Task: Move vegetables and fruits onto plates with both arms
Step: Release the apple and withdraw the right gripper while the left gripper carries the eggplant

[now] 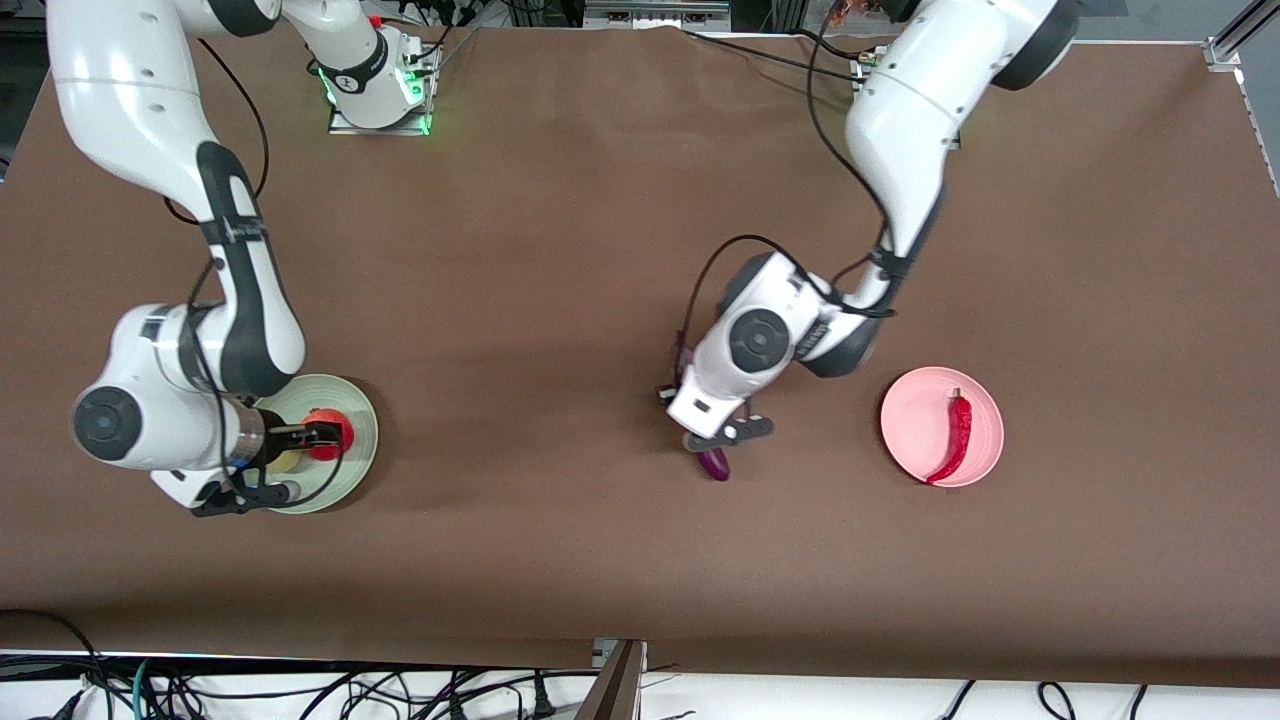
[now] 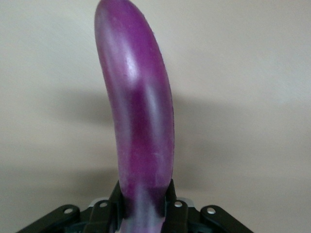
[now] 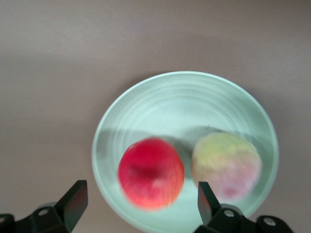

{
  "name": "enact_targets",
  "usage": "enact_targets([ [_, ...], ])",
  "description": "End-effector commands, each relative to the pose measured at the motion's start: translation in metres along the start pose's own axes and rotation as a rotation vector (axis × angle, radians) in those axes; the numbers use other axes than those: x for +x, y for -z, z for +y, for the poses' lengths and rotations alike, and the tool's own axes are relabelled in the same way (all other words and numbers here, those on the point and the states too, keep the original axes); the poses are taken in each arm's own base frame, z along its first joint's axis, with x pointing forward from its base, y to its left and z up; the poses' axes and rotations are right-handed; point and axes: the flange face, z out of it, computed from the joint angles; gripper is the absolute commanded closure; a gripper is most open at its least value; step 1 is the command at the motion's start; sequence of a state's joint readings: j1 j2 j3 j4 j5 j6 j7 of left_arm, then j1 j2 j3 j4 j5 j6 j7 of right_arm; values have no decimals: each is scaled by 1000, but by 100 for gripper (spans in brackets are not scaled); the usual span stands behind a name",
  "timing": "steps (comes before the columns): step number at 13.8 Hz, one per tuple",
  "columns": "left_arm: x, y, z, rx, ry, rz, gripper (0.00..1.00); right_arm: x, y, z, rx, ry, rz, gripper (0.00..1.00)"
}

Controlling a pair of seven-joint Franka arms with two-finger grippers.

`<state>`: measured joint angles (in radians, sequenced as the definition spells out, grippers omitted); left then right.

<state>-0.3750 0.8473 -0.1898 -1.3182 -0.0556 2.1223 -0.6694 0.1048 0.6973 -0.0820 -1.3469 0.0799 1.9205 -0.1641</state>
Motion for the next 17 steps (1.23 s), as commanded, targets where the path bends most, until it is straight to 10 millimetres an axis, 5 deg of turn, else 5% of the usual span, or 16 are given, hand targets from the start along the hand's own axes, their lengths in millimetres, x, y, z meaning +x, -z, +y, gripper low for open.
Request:
enact_targets([
  [1, 30, 59, -71, 38, -163, -59, 100, -27, 72, -6, 5, 18, -22, 0],
  [4, 56, 93, -155, 93, -390, -111, 100, -57, 138, -11, -34, 35, -56, 0],
  [6, 63, 91, -203, 144, -486, -135, 100, -81, 187, -17, -94, 49, -40, 0],
  [9, 71, 71, -271, 117, -552, -168, 100, -110, 219, -24, -86, 45, -73, 0],
  [12, 49, 43, -290, 112, -619, -133, 98, -126, 231, -27, -79, 57, -55, 0],
  [14, 49, 41, -291, 110, -642, -131, 86, -143, 252, -43, -84, 77, -10, 0],
  [15, 49, 40, -292, 110, -651, -134, 82, -153, 271, -42, -98, 74, 47, 0],
  [17, 53, 41, -298, 106, -663, -130, 78, -170, 276, -21, -85, 34, 57, 0],
])
